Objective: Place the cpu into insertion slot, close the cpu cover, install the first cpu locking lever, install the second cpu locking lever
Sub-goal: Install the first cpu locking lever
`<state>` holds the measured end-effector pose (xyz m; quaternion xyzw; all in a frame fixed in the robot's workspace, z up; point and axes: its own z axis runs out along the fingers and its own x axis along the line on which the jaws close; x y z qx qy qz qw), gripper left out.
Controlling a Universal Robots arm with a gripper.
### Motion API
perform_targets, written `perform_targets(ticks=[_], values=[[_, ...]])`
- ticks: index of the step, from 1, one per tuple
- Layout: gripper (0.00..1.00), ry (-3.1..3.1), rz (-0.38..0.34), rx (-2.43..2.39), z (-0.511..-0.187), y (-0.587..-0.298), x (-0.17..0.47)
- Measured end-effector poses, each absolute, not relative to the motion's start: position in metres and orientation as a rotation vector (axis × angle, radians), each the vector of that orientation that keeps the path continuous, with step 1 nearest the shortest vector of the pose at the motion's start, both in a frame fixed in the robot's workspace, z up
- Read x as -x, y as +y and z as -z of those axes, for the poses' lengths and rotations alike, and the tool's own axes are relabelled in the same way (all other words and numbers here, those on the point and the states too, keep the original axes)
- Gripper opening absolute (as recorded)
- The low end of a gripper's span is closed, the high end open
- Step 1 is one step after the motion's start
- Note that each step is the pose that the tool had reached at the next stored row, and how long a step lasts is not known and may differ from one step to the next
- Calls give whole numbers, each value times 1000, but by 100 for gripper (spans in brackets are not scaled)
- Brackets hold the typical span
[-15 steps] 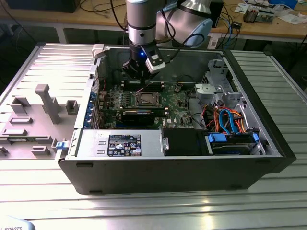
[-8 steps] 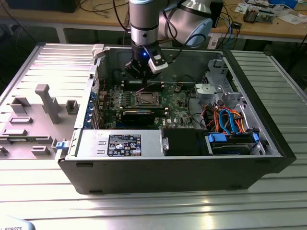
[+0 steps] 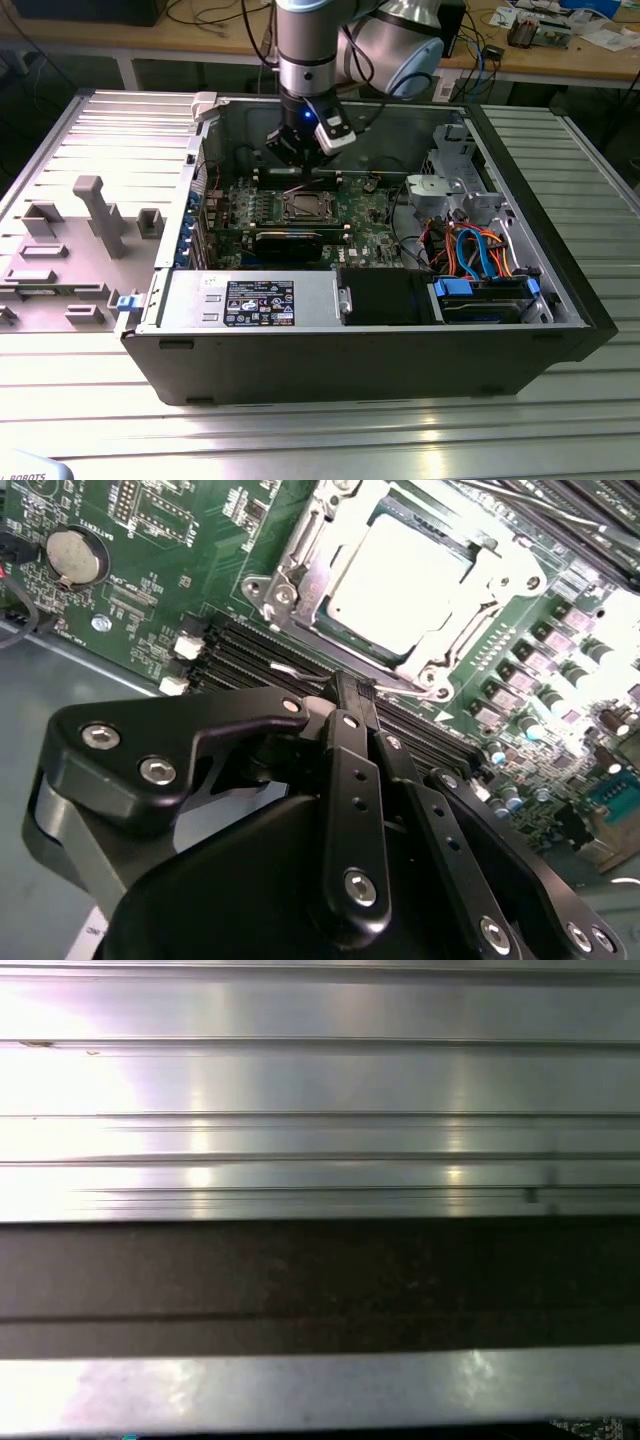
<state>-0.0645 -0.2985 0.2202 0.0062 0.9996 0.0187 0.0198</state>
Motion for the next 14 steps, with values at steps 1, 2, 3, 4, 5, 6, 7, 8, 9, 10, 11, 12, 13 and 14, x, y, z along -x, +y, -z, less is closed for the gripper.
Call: perform_targets(ticks=[1,2,3,4,5,6,7,8,9,10,11,12,13,14], values=[[11,3101,-58,-19,-220,-298,63],[11,3101,-58,-19,-219,-298,62],[11,3101,-58,-19,-219,-298,61],[11,3101,-57,-19,-218,-298,60],[11,3101,-56,-19,-217,-297,59],[11,3101,-56,-19,-217,-297,58],[11,3101,-56,-19,-216,-297,57],[11,3101,-55,-19,-215,-297,56],[11,3101,-55,-19,-215,-297,55],[11,3101,-54,-19,-213,-297,53],[11,3101,-53,-19,-213,-297,52],[11,3101,-52,-19,-211,-297,51],[11,3101,-51,-19,-211,-297,50],[11,3102,-51,-19,-210,-297,50]])
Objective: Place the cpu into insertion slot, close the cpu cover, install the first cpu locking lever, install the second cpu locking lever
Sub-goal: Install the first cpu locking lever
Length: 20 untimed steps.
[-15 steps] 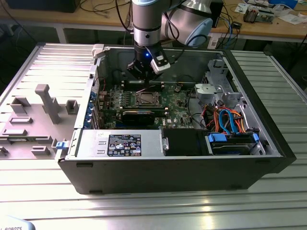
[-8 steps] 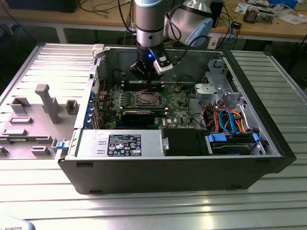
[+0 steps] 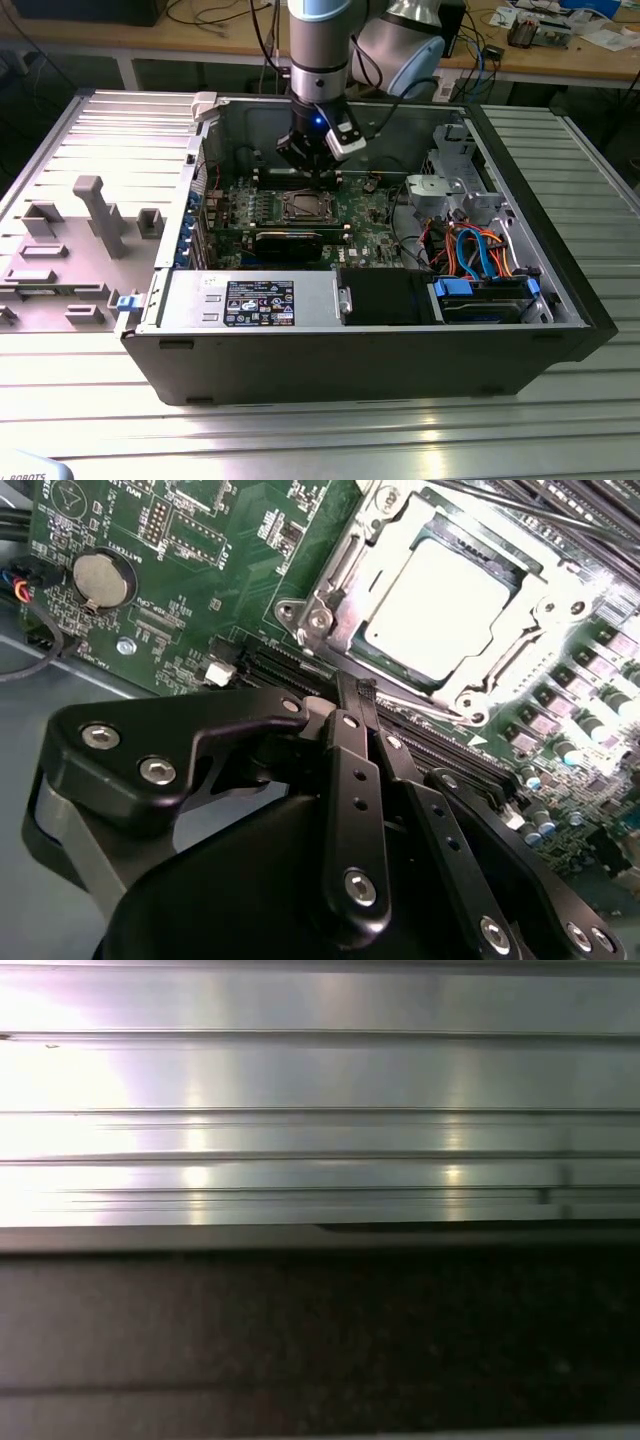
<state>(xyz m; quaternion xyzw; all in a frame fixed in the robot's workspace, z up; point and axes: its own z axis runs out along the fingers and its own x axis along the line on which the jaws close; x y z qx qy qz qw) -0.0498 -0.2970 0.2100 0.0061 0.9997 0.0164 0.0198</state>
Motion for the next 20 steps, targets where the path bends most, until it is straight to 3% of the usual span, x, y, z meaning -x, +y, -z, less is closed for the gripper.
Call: perform_targets(ticks=[20], values=[[11,3101,-51,-19,-206,-297,48]])
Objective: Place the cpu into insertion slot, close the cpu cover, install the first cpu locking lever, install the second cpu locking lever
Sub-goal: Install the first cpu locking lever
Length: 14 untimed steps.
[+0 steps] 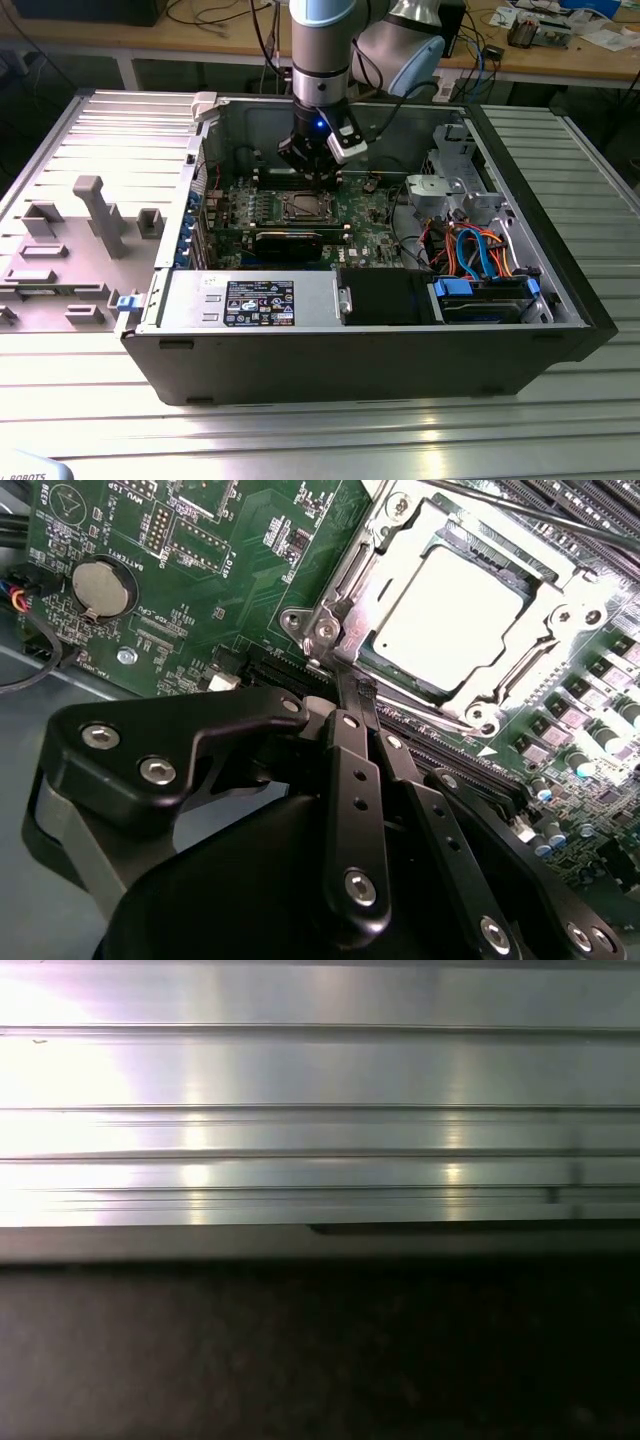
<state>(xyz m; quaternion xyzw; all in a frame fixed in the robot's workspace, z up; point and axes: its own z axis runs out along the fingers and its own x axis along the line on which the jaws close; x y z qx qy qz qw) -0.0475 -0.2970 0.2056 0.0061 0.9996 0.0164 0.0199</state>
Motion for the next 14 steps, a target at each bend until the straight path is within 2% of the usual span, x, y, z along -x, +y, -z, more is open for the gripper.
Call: perform_targets(ticks=[14], values=[[11,3102,-42,-19,-207,-297,46]])
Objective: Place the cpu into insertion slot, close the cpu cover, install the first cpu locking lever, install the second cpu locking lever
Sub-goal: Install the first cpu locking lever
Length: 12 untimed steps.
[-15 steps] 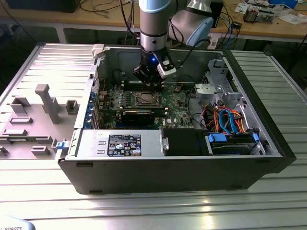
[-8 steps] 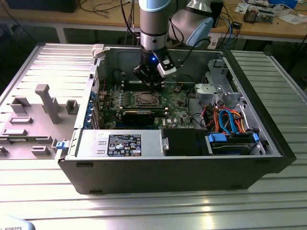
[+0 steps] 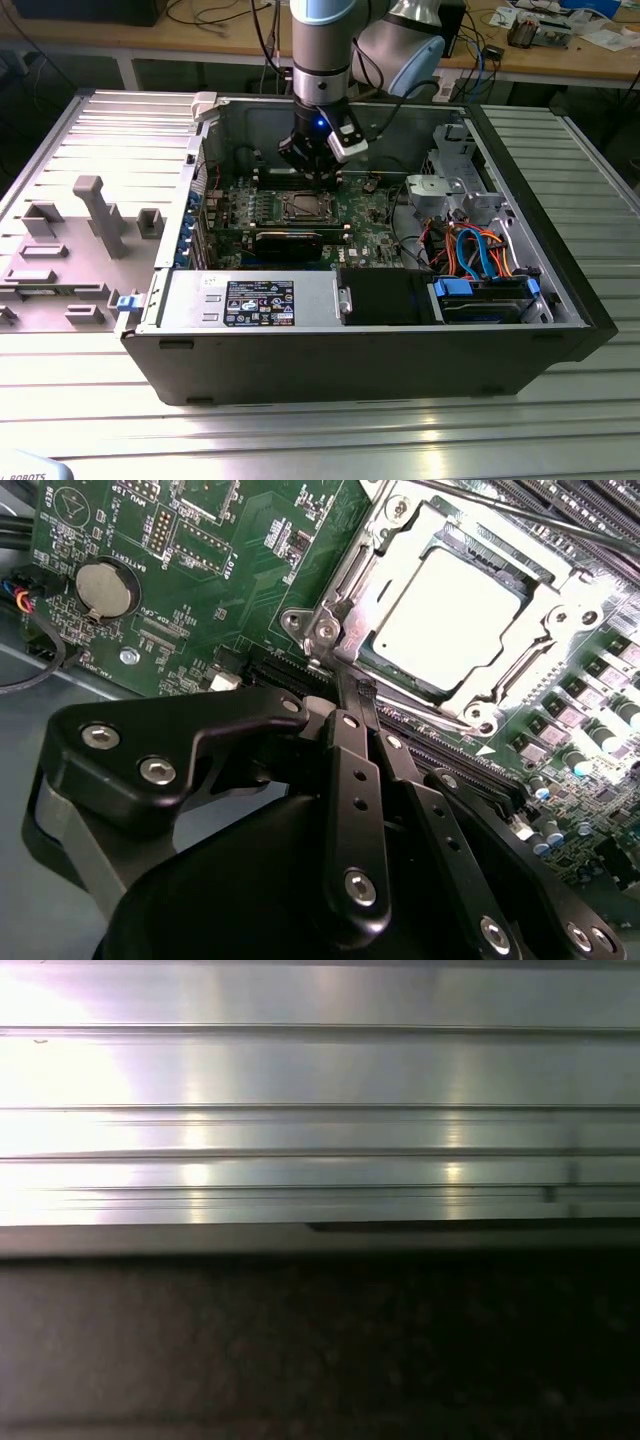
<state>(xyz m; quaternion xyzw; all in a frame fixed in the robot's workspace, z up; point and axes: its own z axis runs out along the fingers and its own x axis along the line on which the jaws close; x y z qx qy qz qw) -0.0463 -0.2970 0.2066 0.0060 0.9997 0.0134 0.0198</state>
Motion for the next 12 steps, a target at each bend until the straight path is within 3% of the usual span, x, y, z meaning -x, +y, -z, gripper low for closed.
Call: perform_targets(ticks=[12], values=[[11,3102,-29,-19,-205,-297,46]])
